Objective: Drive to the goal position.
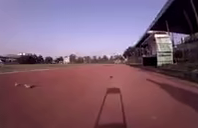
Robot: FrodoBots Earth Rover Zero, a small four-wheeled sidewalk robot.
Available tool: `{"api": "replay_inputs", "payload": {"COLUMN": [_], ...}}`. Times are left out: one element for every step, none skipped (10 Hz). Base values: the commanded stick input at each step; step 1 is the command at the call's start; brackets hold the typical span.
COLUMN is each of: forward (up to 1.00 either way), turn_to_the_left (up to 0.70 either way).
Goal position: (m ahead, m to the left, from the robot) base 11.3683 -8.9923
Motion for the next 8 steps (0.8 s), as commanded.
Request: {"api": "replay_inputs", "payload": {"forward": [0.45,0.56,0.70,0.70,0.70,0.70,0.70,0.70], "turn_to_the_left": [-0.05,0.00,0.00,0.00,0.00,0.00,0.00,0.00]}}
